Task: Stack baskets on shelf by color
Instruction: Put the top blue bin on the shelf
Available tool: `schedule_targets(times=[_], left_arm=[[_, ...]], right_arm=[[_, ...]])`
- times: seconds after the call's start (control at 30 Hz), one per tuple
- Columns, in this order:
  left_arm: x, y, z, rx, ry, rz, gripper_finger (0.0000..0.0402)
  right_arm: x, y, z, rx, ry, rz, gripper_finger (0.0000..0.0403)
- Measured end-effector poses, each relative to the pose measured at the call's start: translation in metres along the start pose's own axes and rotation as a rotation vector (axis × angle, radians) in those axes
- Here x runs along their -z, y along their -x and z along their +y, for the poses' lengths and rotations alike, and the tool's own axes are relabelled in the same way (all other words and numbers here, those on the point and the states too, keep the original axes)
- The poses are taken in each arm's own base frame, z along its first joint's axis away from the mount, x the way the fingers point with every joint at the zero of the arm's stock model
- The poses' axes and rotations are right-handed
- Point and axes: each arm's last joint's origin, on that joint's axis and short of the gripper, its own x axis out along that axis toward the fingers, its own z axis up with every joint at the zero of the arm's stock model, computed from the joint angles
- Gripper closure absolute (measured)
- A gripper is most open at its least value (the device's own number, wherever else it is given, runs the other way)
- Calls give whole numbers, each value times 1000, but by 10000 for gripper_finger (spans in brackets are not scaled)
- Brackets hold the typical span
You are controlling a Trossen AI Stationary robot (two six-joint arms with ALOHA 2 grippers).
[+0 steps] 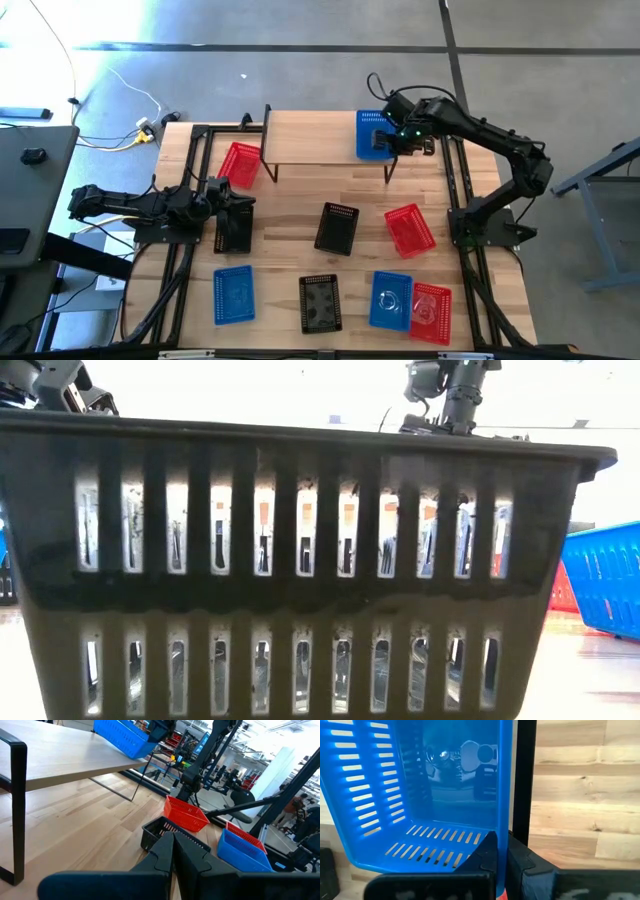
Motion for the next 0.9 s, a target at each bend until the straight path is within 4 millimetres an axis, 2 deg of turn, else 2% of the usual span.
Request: schedule_targets(times=[0.5,0.9], left_arm=[[0,0,0,0,0,-1,398],[0,0,0,0,0,-1,398]], right_arm=[[-3,0,4,-25,44,-52,402],[-2,0,5,-62,-8,1,402]])
